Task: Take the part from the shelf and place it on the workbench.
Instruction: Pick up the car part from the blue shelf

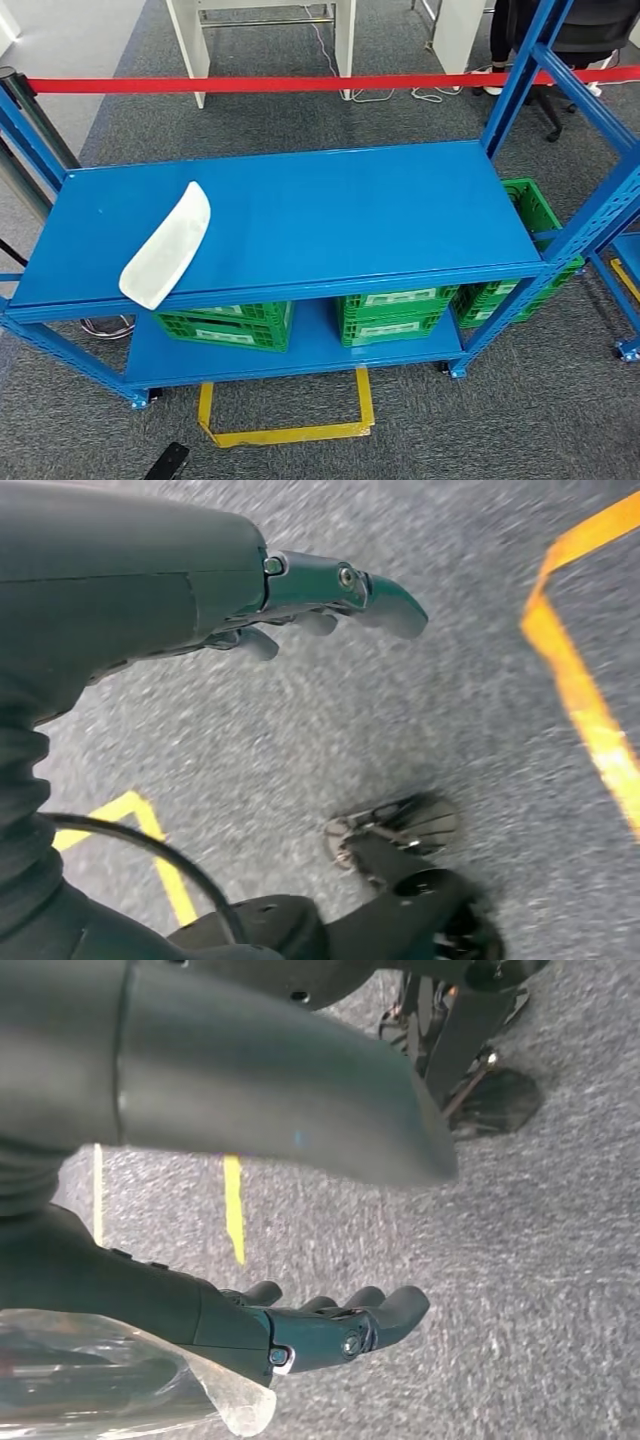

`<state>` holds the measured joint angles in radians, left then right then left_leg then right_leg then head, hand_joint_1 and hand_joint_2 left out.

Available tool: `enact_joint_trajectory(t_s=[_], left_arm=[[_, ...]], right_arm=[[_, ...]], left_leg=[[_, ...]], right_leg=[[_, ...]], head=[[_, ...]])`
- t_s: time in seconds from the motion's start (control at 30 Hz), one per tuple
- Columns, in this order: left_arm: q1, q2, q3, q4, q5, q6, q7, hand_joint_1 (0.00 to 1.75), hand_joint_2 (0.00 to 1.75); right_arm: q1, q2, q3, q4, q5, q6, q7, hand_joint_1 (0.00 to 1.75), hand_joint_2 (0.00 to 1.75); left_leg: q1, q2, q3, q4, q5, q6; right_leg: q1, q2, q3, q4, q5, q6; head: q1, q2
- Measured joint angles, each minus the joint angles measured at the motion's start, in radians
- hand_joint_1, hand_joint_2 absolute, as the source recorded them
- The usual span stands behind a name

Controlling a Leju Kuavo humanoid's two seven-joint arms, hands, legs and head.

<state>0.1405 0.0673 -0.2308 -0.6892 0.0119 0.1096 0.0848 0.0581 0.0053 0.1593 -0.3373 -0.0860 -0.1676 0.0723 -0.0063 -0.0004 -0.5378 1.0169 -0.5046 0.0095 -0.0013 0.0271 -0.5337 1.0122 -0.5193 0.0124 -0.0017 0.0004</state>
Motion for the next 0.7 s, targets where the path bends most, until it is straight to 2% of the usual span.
enact_joint_trajectory(t_s=[0.13, 0.3, 0.47, 0.7], left_arm=[[0.008, 0.017, -0.061, -0.092, 0.004, 0.047, 0.024, 0.0, 1.75], [0.017, 0.019, -0.088, -0.162, 0.05, 0.12, 0.017, 0.0, 1.75], [-0.021, 0.011, -0.038, -0.161, 0.117, 0.165, -0.051, 0.0, 1.75], [-0.118, -0.004, 0.067, -0.107, 0.181, 0.193, -0.191, 0.0, 1.75]], right_arm=[[-0.028, 0.0, 0.063, 0.024, -0.029, -0.053, 0.024, 0.0, 0.0], [-0.072, 0.0, 0.164, 0.06, -0.066, -0.119, 0.064, 0.0, 0.0], [-0.105, 0.0, 0.246, 0.085, -0.084, -0.157, 0.098, 0.0, 0.0], [-0.142, -0.001, 0.338, 0.114, -0.089, -0.182, 0.126, 0.0, 0.0]], left_leg=[[0.0, 0.0, 0.0, 0.0, 0.0, 0.0], [0.0, 0.0, 0.0, 0.0, 0.0, 0.0], [0.0, 0.0, 0.0, 0.0, 0.0, 0.0], [0.0, 0.0, 0.0, 0.0, 0.001, 0.0]], right_leg=[[0.0, 0.0, 0.0, 0.0, 0.0, 0.0], [0.0, 0.0, -0.001, 0.0, 0.0, 0.0], [0.0, 0.0, 0.0, 0.0, 0.0, 0.0], [0.0, 0.0, 0.0, 0.0, 0.0, 0.0]], head=[[0.0, 0.0], [0.0, 0.0], [0.0, 0.0], [0.0, 0.0]])
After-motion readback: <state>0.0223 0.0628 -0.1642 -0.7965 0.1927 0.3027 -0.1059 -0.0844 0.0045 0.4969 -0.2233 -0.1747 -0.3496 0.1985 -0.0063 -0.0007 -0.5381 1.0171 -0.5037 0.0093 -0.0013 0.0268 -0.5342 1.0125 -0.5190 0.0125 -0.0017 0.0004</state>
